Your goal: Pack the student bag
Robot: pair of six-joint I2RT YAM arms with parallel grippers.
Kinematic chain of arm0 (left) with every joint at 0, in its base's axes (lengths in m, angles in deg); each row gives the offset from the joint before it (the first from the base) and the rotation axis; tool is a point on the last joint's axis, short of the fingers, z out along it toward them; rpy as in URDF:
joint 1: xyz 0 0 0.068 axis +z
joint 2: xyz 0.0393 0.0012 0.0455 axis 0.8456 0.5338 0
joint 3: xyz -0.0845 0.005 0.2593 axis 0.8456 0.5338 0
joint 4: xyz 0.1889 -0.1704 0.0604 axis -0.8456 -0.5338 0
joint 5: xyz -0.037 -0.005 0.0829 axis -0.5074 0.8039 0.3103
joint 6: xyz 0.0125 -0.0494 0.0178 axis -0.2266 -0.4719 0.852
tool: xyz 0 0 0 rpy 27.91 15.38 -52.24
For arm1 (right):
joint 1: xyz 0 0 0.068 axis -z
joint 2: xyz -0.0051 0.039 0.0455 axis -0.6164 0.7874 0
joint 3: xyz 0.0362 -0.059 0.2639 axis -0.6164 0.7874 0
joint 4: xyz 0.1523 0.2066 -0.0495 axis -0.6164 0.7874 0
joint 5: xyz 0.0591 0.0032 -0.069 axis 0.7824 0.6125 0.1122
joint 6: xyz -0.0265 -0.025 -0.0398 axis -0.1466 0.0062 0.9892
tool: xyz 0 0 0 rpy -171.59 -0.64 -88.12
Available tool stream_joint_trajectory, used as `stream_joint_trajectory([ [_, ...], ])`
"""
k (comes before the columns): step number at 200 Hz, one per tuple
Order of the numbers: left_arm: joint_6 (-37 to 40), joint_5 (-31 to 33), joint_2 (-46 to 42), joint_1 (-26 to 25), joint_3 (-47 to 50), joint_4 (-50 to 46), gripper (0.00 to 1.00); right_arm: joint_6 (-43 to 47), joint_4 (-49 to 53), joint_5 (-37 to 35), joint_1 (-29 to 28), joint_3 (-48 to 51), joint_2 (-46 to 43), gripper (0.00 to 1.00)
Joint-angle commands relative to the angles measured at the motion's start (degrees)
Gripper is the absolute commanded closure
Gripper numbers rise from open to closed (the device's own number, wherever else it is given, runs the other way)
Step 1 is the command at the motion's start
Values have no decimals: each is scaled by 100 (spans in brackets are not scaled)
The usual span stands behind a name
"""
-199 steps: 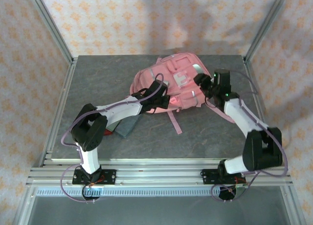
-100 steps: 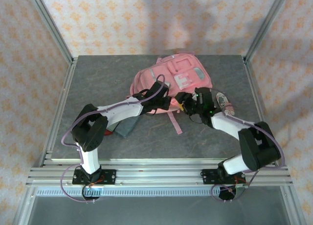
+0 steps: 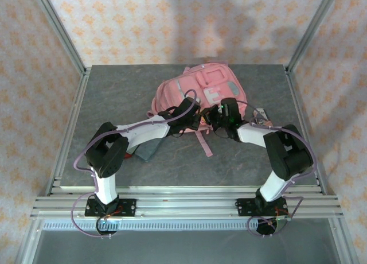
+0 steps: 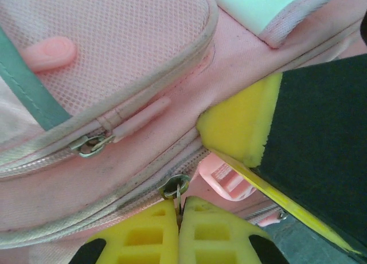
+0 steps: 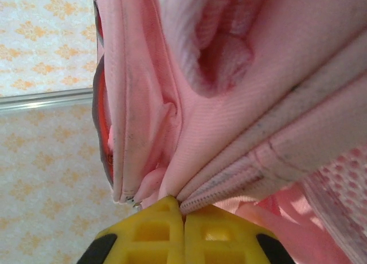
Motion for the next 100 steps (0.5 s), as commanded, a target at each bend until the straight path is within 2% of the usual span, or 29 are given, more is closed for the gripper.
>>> stream_joint_trajectory([
  [1,228,386,-125,-52,33,-149,100,-15,-274,-319,35,-95,-4,100],
  [26,246,468,-284,264,300,-173,100,75,-179,-382,108,61,-272,100],
  [78,254,601,-857,1326,1039,-68,100,264,-21,-484,398,584,-958,100],
  [100,278,511,-1011,1478,1154,-98,100,367,44,-452,438,636,-1062,100],
])
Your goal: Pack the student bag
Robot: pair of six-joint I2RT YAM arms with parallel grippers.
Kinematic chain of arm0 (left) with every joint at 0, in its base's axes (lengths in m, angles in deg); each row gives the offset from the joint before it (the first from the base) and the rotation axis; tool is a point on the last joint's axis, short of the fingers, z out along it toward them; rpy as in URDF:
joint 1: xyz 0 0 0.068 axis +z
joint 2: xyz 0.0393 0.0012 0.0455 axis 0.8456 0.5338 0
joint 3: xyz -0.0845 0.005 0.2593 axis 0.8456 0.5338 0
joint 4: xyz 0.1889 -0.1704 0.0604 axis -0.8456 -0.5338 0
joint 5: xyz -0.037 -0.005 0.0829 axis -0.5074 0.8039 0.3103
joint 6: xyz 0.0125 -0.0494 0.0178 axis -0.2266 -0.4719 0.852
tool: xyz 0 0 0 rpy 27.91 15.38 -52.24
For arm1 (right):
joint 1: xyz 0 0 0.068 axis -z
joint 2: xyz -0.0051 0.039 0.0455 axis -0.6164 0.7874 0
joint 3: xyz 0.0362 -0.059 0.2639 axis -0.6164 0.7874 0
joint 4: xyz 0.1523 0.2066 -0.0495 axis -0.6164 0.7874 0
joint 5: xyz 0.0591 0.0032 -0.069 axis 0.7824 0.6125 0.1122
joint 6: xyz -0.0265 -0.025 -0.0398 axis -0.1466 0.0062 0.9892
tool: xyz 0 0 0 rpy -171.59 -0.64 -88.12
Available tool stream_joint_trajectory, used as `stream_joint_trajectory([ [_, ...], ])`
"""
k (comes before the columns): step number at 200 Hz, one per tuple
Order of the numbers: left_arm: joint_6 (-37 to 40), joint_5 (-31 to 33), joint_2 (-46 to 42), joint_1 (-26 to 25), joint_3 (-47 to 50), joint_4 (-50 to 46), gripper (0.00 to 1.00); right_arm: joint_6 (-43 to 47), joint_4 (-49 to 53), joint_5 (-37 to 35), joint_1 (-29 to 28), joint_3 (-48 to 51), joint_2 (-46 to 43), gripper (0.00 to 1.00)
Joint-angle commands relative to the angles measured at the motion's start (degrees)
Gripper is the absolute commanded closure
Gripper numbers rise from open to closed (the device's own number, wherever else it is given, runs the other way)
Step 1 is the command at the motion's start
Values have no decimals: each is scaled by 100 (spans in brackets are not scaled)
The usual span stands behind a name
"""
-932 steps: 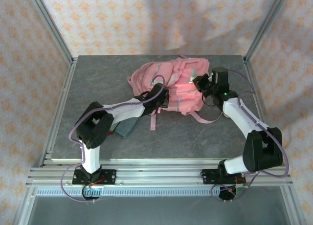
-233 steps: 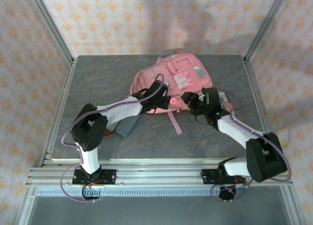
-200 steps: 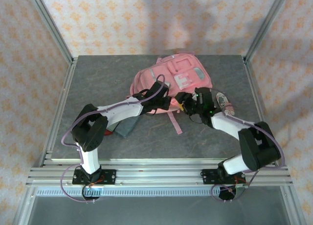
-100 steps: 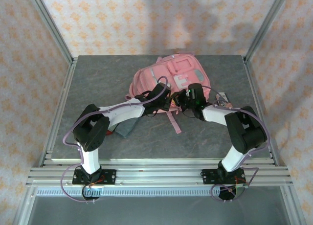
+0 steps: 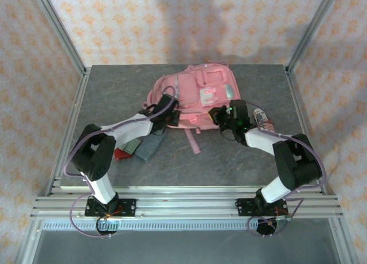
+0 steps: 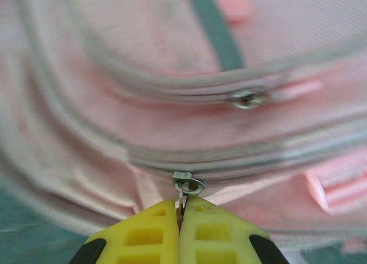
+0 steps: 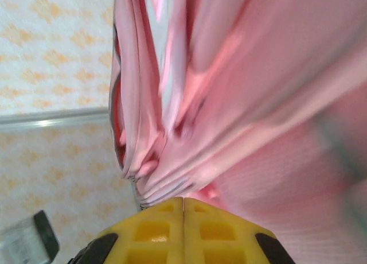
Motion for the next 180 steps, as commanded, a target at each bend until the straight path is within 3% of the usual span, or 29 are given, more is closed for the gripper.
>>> stream_joint_trajectory([
  [1,98,392,-311,273,159,-147,100,224,38,-229,69,76,-240,100],
  [43,63,34,-453,-54,233,-123,100,327,41,121,36,-77,-72,100],
  [75,108,19,-378,-238,-37,-242,100,370,153,395,-326,-220,10,64],
  [114,65,-283,-308,-362,-150,-198,100,-50,-313,509,-667,-342,349,50],
  [138,31,-341,-275,-523,-140,-158,100,-401,-443,463,-785,-584,738,44],
  [180,-49,-394,-213,-660,-43,-66,100,-1423,-736,52,-840,-892,1319,45],
])
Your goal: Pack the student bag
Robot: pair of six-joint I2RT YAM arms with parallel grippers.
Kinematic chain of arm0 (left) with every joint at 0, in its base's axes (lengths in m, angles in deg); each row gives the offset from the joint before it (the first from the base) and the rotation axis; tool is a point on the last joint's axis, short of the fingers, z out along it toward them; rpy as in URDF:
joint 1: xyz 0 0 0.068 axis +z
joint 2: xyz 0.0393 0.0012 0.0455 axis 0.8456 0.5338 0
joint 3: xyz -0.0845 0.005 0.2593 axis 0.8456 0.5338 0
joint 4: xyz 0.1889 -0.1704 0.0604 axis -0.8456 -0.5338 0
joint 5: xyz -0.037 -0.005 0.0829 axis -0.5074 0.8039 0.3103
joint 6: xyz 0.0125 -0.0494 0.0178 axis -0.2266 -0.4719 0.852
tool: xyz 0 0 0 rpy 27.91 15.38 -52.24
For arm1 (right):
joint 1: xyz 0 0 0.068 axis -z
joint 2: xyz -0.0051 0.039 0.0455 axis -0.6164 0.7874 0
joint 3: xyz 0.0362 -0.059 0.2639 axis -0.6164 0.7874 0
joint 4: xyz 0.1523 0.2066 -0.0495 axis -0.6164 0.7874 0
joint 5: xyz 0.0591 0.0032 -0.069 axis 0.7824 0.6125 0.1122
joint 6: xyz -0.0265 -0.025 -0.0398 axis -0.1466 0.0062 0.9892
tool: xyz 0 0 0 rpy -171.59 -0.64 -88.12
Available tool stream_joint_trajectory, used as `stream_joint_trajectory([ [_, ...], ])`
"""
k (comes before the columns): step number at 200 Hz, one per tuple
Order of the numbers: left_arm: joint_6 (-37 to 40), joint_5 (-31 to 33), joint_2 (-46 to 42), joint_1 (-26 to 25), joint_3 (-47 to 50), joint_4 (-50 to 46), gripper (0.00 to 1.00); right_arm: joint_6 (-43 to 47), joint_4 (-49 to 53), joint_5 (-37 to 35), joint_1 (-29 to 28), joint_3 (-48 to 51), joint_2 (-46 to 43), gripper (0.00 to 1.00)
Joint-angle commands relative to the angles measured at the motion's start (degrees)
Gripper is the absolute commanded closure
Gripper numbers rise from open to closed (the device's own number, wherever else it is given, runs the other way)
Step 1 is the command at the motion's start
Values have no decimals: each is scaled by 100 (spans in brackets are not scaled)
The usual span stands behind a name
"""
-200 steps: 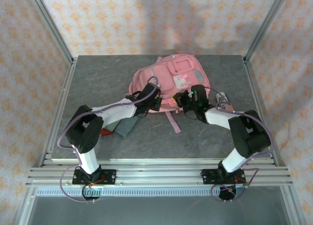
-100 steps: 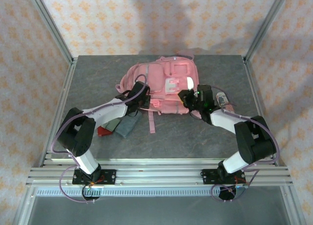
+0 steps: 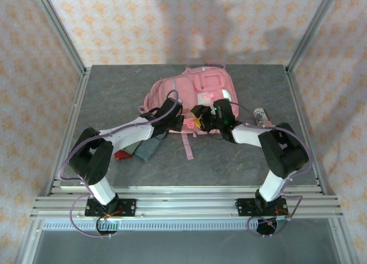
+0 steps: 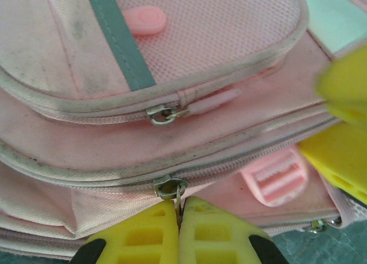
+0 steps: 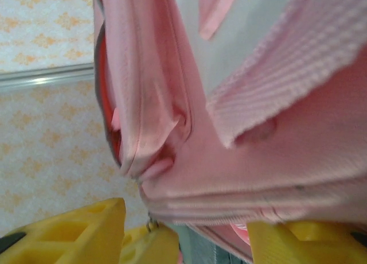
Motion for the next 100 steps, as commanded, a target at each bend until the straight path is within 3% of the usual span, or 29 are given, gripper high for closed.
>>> stream_joint_trajectory([
  [1,-50,-199,-7,-88,-90,197,100,-809,-477,-374,-44,-187,212,45],
  [39,-98,-261,50,-149,-122,275,100,-1590,11,-1260,-112,-283,353,61],
  [50,-77,-227,80,-156,-151,255,100,-1643,148,-1406,-123,-339,417,81],
  [64,-9,-60,115,-154,-182,196,100,-1658,156,-1493,-132,-325,432,98],
  [100,363,853,309,-102,-286,-227,100,-1537,-28,-1512,-130,-147,288,100],
])
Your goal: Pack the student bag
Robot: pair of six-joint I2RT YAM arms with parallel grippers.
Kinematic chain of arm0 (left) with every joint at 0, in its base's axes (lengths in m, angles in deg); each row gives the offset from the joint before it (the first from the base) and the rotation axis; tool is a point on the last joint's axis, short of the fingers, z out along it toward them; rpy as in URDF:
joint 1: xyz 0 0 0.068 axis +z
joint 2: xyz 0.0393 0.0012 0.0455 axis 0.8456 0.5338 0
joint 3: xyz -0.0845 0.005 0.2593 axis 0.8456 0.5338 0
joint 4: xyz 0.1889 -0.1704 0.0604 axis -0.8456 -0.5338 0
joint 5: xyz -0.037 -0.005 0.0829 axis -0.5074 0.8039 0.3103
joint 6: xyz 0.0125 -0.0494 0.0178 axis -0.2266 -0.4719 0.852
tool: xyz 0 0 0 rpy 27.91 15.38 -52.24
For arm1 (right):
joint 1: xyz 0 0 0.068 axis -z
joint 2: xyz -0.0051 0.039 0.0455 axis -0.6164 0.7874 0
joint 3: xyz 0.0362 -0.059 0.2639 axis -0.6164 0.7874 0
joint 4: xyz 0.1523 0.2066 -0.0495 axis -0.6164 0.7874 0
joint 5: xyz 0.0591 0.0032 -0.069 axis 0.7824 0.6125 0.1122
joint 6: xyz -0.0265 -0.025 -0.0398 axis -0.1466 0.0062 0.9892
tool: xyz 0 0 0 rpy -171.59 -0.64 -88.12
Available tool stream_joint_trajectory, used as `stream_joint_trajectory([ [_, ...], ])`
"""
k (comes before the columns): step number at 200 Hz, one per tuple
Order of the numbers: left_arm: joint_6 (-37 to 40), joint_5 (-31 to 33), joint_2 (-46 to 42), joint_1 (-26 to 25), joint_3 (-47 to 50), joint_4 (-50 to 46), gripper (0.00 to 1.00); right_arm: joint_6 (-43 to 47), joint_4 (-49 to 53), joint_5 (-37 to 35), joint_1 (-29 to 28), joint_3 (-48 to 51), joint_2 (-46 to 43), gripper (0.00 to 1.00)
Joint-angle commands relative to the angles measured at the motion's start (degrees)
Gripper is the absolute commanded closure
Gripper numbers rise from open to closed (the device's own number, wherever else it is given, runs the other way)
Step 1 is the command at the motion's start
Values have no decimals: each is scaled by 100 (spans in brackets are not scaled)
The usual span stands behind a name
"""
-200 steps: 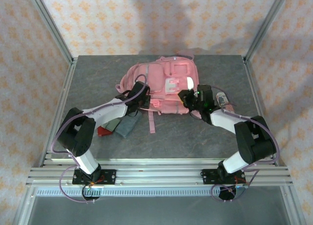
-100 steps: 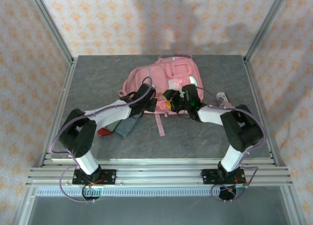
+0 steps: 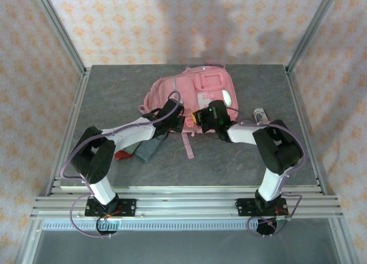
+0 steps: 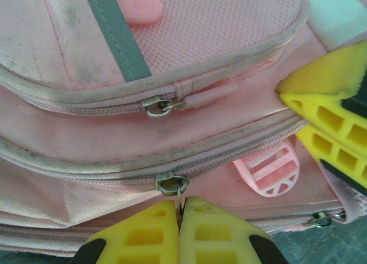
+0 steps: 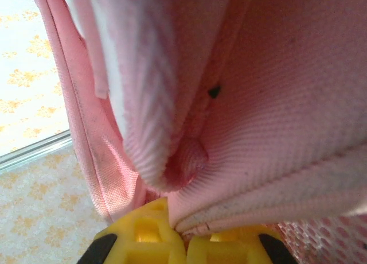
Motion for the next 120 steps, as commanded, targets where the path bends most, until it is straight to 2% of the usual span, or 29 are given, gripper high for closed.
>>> stream_joint_trajectory([
  [1,330,679,174,-51,-258,-260,100,-145,-123,-566,59,19,0,100],
  [27,508,1213,294,213,-200,-476,100,-59,-245,-623,80,262,-190,100],
  [51,517,1285,108,640,59,-352,100,-63,-382,-697,163,585,-369,100],
  [84,608,1265,-55,1048,92,-322,100,5,-441,-707,290,790,-482,100],
  [120,583,825,51,961,14,-439,100,423,-429,-499,434,667,-512,100],
])
